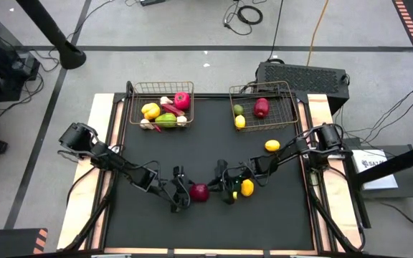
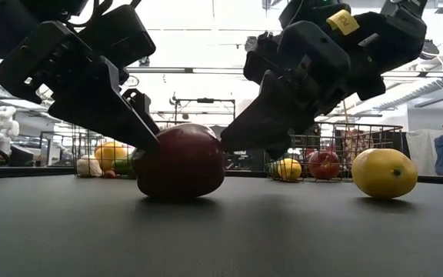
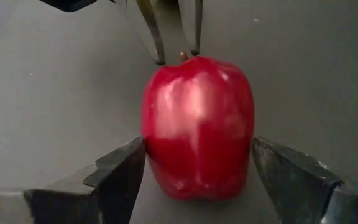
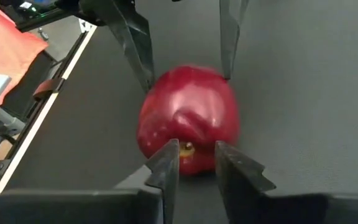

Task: Sort produce into baskets
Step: Put the red apple into the right wire basket

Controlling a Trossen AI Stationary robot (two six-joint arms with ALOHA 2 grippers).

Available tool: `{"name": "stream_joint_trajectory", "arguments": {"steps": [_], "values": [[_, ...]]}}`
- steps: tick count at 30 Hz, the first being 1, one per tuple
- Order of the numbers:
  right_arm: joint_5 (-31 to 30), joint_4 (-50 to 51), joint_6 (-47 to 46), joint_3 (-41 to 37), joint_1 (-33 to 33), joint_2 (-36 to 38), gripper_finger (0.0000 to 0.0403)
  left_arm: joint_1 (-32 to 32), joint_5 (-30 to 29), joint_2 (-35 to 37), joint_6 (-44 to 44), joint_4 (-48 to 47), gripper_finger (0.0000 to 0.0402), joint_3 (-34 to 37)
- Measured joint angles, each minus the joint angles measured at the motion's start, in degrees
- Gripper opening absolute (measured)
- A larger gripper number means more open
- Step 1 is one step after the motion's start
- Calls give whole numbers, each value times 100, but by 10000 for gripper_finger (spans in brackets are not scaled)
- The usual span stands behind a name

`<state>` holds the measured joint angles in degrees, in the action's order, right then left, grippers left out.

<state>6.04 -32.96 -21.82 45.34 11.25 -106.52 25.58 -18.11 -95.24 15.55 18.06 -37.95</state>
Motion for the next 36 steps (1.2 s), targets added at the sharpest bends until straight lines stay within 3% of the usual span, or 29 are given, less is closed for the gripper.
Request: {"name": "stream_joint_trajectory", "arguments": {"steps": [7, 36], "values": [[-51, -10, -44, 2, 4, 0, 81, 0, 0, 0, 2, -2, 299, 0], [-363, -119, 251, 4, 144, 0, 91, -1, -4, 0, 26, -13, 299, 0]]}}
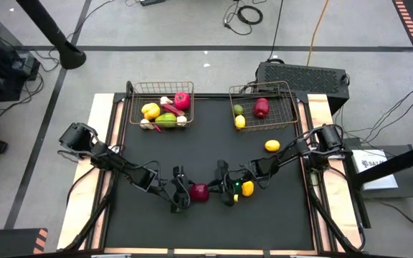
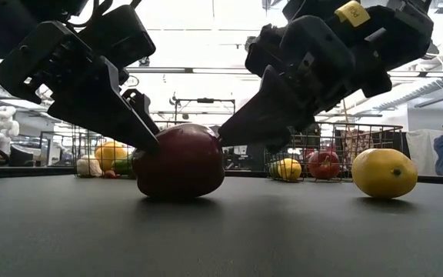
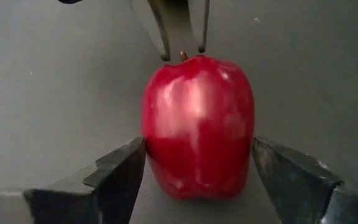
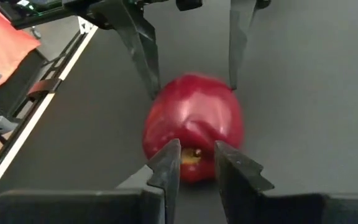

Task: Sort produce into baskets
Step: Put the red apple into the right wire basket

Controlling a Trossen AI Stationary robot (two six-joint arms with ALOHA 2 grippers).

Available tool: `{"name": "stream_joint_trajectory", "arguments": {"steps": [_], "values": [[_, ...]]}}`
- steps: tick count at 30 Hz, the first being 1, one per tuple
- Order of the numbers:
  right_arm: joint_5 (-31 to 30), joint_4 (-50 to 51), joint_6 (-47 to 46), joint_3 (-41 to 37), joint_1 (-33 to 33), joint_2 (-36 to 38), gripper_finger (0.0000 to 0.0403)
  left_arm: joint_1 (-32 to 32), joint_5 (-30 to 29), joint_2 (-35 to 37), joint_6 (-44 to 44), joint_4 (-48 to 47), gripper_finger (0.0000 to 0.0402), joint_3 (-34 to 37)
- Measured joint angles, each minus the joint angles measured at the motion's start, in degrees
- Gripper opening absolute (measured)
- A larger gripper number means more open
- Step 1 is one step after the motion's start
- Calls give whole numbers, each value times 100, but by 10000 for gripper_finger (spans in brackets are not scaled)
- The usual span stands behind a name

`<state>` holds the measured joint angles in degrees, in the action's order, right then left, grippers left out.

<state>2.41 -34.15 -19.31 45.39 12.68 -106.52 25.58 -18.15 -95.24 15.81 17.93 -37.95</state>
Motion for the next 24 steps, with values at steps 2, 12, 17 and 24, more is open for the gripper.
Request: {"name": "stream_joint_trajectory", "arguments": {"steps": [2, 12, 17, 24], "values": [[-4, -54, -2, 0, -2, -48, 91, 0, 0, 0, 0, 0, 299, 0], [49, -219, -74, 125, -4, -330, 91, 5, 9, 0, 26, -33, 299, 0], [51, -240, -59, 125, -6, -332, 79, 5, 9, 0, 26, -39, 299, 0], [61, -246, 2, 125, -8, -339, 20, 5, 11, 0, 24, -44, 299, 0]]}}
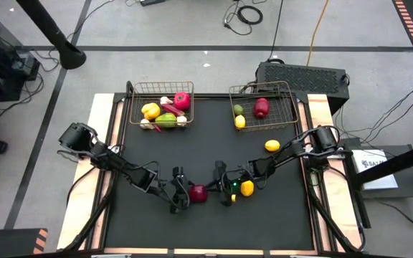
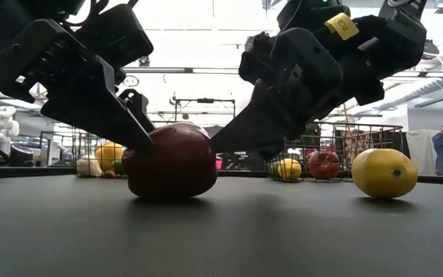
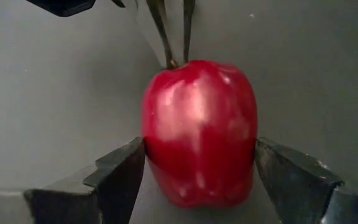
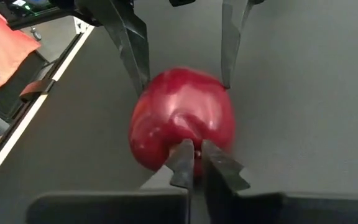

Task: Sort produce into baskets
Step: Put the red apple into the right wire basket

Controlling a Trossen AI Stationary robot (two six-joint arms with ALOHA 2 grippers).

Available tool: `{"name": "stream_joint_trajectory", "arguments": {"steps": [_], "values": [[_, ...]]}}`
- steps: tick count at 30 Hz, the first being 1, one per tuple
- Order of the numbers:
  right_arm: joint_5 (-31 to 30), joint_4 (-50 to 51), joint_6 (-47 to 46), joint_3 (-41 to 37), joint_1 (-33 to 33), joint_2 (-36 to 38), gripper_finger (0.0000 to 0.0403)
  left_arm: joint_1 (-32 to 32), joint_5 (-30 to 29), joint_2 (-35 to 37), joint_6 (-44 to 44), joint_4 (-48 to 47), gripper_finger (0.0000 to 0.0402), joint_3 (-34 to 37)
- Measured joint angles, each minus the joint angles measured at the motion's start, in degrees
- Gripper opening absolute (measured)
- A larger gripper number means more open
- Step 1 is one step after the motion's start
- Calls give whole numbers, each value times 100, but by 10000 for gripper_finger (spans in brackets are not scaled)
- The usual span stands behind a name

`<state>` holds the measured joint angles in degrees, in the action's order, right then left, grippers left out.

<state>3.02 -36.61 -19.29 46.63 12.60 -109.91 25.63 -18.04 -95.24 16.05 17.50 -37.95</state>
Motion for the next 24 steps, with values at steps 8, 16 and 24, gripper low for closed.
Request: {"name": "stream_joint_trajectory", "arguments": {"steps": [8, 16, 24], "values": [[185, -26, 46, 2, -2, 0, 2, 0, 2, 0, -4, 1, 299, 0], [231, 280, 41, 4, -20, 147, 0, -12, -161, 155, -51, 123, 299, 0], [198, 723, 94, 7, -26, 559, 0, -11, -233, 386, -4, 119, 302, -2]]}}
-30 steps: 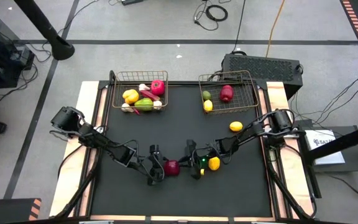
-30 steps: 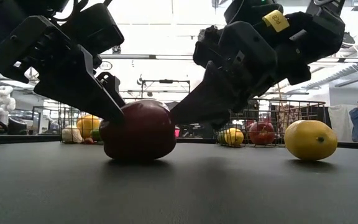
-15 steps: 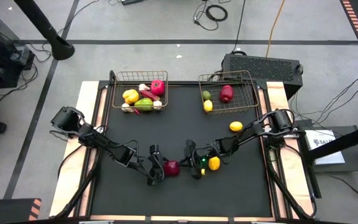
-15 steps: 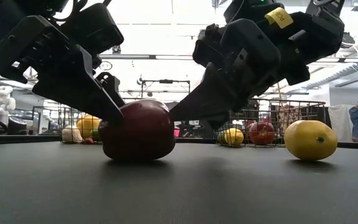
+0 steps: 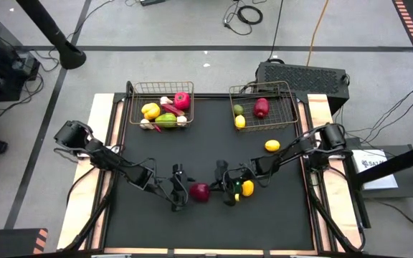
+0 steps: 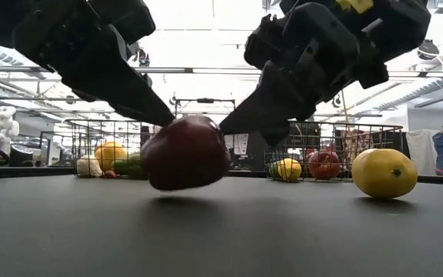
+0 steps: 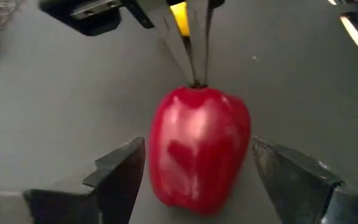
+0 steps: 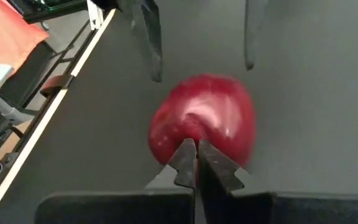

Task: Sort produce into baskets
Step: Put the red apple into the right wire basket

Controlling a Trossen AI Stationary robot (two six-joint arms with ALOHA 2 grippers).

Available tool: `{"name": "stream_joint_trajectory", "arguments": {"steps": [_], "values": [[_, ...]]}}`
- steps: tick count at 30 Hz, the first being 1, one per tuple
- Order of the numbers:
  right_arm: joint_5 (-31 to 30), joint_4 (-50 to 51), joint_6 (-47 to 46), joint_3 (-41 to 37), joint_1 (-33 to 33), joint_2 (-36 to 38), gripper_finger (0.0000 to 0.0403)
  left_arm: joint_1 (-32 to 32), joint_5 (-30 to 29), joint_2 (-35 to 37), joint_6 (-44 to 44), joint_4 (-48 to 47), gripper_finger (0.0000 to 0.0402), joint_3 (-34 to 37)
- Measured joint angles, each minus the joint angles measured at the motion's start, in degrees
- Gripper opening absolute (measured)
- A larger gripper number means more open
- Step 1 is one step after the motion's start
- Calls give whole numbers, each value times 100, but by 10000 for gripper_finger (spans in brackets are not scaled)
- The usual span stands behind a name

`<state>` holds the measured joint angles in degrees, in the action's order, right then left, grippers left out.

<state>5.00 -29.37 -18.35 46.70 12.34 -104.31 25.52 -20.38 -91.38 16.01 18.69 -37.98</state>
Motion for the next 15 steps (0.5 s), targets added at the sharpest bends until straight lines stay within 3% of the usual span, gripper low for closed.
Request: {"name": "stream_joint_trajectory", "arguments": {"steps": [8, 15], "values": [[-72, 876, 290, -4, -118, 673, 0, 20, -337, 620, 0, -150, 332, 0], [-530, 2397, 757, -4, -623, 2385, 0, 172, -827, 1212, 13, -760, 334, 0]]}}
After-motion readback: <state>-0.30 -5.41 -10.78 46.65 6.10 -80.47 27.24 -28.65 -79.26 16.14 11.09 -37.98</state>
